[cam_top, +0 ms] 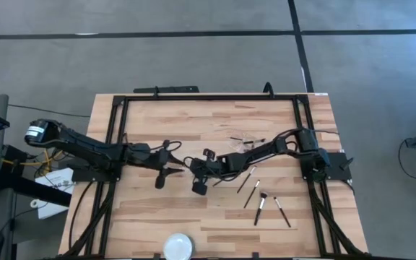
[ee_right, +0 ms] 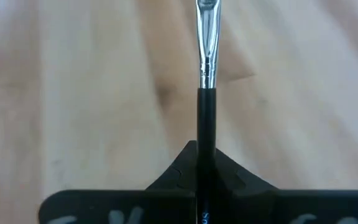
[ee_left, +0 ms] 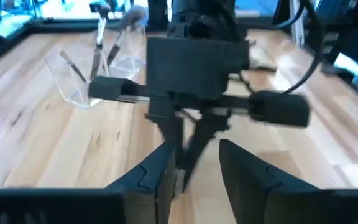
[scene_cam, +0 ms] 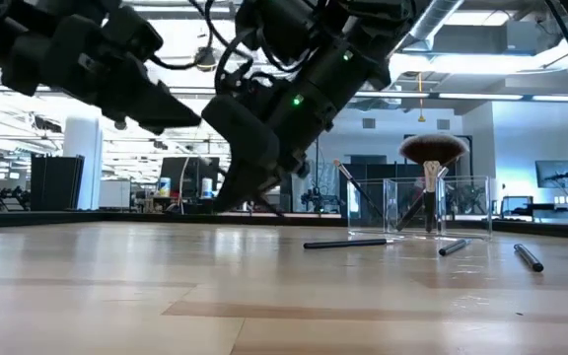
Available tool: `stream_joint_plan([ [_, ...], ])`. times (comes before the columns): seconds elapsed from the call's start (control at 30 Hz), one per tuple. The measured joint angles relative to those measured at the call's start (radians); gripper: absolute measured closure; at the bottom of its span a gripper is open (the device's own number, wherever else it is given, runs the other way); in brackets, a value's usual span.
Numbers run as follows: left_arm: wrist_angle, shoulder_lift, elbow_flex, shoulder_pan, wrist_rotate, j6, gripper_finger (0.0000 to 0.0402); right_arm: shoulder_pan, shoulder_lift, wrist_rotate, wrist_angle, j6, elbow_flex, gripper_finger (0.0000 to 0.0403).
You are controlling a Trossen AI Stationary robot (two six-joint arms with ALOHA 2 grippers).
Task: Pick & Place Makeup Brushes
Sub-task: Put the black eyeshadow brush into the makeup organizer
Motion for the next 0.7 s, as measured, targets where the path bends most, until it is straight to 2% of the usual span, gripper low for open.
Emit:
stream_joint_plan([
  [0.13,-0.006,-0.045,-0.040,0.000,-0.056,-0.004,0.0285,0.000,-0.034,0.103,-0.027,0.005,-0.002,0.0402],
  [0.23,0.001,-0.087,-0.066,0.001,-0.136,-0.004,0.0286,0.002,-0.068,0.127,-0.015,0.006,0.000,0.0402],
  [0.43,0.062,-0.101,-0.118,0.004,-0.143,-0.111,0.0286,-0.002,-0.087,0.119,0.044,0.006,0.000,0.0402],
  [0.57,0.213,-0.046,-0.129,0.004,-0.142,-0.143,0.0288,-0.022,-0.085,0.069,0.060,0.038,0.000,0.0402],
  [0.7,0.295,0.031,-0.128,0.004,-0.146,-0.247,0.0291,-0.036,-0.079,0.041,0.059,0.077,0.000,0.0403],
])
